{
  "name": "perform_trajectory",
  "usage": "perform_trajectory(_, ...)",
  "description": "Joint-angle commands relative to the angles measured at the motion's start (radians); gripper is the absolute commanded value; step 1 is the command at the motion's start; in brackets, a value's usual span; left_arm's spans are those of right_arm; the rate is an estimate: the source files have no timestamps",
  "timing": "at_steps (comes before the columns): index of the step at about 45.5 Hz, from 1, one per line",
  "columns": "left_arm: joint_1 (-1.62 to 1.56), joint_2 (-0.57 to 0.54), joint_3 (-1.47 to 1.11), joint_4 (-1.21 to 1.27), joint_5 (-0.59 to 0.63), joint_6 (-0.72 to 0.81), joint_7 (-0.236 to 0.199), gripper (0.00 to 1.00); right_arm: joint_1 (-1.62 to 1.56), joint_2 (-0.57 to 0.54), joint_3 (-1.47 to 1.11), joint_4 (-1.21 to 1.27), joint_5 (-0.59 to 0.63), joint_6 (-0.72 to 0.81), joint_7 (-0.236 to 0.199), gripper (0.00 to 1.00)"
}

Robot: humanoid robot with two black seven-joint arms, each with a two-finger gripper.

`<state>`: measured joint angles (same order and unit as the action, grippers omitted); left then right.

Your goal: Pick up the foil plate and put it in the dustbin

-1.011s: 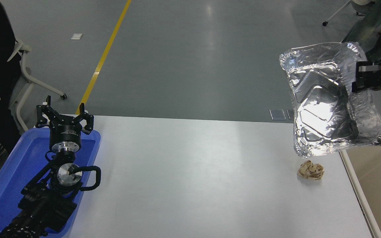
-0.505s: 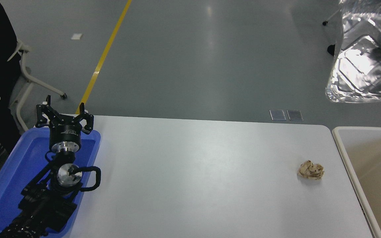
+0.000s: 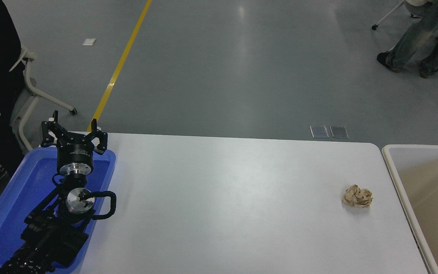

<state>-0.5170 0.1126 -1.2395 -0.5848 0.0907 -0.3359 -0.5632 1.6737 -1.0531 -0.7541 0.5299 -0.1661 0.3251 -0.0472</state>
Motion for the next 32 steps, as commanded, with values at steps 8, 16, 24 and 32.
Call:
perform_trajectory(8,0.000,0.001,0.000,0.000,0.000,0.000,0.000,0.99,-0.523,0.195,0.369,-0.353,0.164,-0.161,-0.045,0.00)
perform_trajectory(16,0.000,-0.001,0.000,0.000,0.000,0.000,0.000,0.99,-0.704,0.361,0.590,-0.580,0.172,-0.164,-0.088,0.00)
perform_trajectory(24,0.000,-0.001,0.000,-0.001,0.000,0.000,0.000,0.99,-0.795,0.409,0.694,-0.591,0.174,-0.227,-0.095,0.00)
perform_trajectory(32,0.000,-0.001,0.000,-0.001,0.000,0.000,0.000,0.99,-0.877,0.463,0.803,-0.591,0.174,-0.268,-0.095,0.00)
